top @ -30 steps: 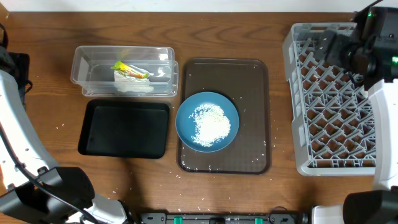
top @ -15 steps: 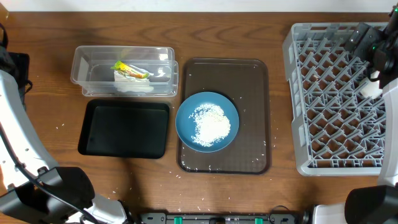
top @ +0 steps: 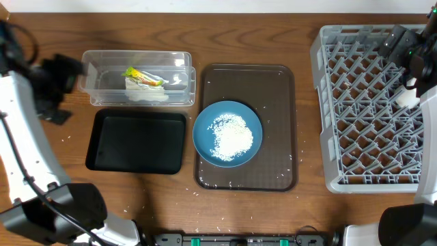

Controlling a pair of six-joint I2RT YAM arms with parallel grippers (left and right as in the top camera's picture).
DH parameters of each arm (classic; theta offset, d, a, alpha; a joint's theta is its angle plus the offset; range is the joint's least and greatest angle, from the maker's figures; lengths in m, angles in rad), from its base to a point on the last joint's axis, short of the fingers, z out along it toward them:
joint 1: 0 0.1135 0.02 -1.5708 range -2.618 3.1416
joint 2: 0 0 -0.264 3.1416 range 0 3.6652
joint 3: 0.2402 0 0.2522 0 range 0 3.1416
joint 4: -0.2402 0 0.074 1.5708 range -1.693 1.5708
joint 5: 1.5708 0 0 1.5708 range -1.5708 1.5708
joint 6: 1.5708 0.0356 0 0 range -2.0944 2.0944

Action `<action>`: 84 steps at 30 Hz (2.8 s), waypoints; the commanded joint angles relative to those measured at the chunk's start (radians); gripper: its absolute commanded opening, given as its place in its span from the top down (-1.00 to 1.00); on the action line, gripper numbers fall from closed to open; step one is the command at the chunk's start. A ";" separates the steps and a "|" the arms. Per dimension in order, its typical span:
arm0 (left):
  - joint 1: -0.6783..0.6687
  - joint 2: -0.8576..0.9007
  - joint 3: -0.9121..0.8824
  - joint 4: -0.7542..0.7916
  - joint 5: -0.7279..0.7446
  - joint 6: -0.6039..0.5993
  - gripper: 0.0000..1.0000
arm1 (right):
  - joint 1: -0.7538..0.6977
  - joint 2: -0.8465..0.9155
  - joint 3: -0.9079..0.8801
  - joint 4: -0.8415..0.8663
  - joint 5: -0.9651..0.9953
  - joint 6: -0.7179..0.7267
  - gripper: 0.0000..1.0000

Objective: Sort waste into correct bins and load items into the dishwasher rack
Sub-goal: 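Move the left gripper right to the rim of the blue rice bowl, then grasp the blue rice bowl rim with the left gripper, then lift and tilt the rice bowl with the left gripper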

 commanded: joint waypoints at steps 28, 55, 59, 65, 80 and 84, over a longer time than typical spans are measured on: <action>-1.094 0.161 -0.214 0.339 -0.226 0.138 -0.88 | 0.003 0.000 0.024 -0.001 0.013 -0.010 -0.99; -1.203 0.435 -0.227 0.529 -0.308 -0.006 -0.23 | 0.003 0.000 0.024 -0.001 0.013 -0.010 -0.98; -1.225 0.435 -0.230 0.532 -0.370 -0.043 -0.22 | 0.003 0.000 0.024 -0.001 0.013 -0.010 -0.98; -1.246 0.435 -0.232 0.532 -0.429 -0.077 -0.13 | 0.003 0.000 0.024 -0.001 0.013 -0.010 -0.99; -1.250 0.499 -0.232 0.559 -0.489 -0.126 -0.02 | 0.003 0.000 0.024 -0.001 0.013 -0.010 -0.98; -1.250 0.505 -0.232 0.560 -0.489 -0.125 0.03 | 0.003 0.000 0.024 -0.001 0.013 -0.010 -0.99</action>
